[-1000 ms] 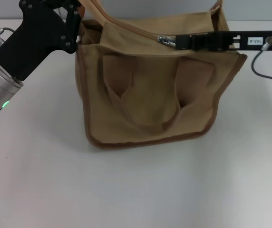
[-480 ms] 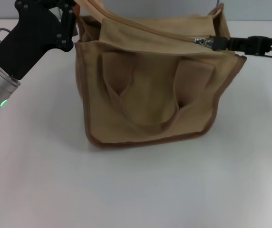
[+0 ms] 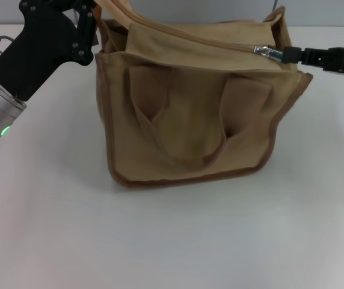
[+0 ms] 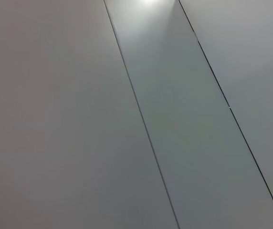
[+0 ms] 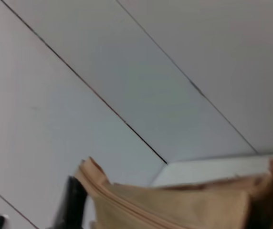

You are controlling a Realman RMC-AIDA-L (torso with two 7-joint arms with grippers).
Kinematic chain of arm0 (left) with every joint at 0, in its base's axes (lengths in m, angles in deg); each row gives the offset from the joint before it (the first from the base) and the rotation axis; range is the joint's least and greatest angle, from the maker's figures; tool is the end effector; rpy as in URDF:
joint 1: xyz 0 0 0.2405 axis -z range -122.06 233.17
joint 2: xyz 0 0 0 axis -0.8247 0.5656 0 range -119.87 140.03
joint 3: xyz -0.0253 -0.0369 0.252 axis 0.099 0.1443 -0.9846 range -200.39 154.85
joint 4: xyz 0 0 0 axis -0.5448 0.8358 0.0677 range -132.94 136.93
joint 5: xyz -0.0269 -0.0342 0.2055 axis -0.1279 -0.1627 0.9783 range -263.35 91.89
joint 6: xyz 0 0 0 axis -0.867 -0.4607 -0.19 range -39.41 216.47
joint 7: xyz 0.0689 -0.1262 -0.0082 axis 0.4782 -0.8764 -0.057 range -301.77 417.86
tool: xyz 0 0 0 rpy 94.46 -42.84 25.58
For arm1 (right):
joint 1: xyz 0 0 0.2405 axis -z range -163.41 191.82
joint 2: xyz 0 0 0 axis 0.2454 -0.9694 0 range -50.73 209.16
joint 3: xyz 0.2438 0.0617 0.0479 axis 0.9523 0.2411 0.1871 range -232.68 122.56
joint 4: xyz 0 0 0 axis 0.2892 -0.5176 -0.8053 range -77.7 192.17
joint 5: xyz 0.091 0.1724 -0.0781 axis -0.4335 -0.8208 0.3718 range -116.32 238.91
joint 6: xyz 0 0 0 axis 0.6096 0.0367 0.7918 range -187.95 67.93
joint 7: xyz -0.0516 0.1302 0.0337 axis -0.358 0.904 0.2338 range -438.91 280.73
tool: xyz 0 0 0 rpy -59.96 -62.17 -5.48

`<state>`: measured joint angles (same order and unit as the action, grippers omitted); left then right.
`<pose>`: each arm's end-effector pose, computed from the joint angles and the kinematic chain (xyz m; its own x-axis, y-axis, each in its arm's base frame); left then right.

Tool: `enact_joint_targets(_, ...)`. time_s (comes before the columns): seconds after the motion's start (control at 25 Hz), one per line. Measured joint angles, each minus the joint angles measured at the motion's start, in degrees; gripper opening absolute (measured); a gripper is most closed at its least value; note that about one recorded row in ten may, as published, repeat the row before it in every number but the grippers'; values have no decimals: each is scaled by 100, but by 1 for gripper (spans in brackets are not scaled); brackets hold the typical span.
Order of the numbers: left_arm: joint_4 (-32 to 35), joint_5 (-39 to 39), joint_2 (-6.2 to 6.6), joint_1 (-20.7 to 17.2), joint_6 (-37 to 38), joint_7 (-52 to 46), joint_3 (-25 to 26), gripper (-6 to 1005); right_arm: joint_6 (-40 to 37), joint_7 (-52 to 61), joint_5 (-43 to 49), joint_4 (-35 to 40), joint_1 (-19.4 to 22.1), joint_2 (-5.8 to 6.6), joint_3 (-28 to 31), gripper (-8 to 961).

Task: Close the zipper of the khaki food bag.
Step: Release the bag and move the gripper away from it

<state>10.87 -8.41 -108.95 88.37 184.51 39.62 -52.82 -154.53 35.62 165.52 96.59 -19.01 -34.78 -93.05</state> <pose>-0.2371 0.3332 0.0103 0.5948 -0.4722 0.6506 0.3203 -0.6031 -0.7305 0.2342 0.3570 0.0575 0.4051 -0.6660 -0.6264 -0.7444 -0.6381 0.1970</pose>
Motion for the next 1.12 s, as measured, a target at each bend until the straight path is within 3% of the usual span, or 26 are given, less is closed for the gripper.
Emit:
enact_joint_targets(0.28, -9, -3, -7, -4, -1, -19, 0, 168, -917, -1745, -1033, -507, 325, 3, 431, 74)
enact_joint_targets(0.48, -9, -27, 1, -27, -87, -34, -1, 171, -1657, -3023, -1036, -624, 681, 6, 320, 153)
enact_joint_targets(0.56, -9, -28, 6, -44, -166, -36, 0, 172, -2044, -3832, -493, -646, 837, -19, 183, 247)
enact_joint_targets(0.88, 40, -27, 28, -164, -205, -210, -5, 176, -2114, -5065, 879, -684, 941, -168, 144, 573)
enact_joint_targets(1.12, 492, 18, 54, -341, -193, -1352, -57, 179, -1727, -5300, 1238, -733, 886, -296, 136, 780)
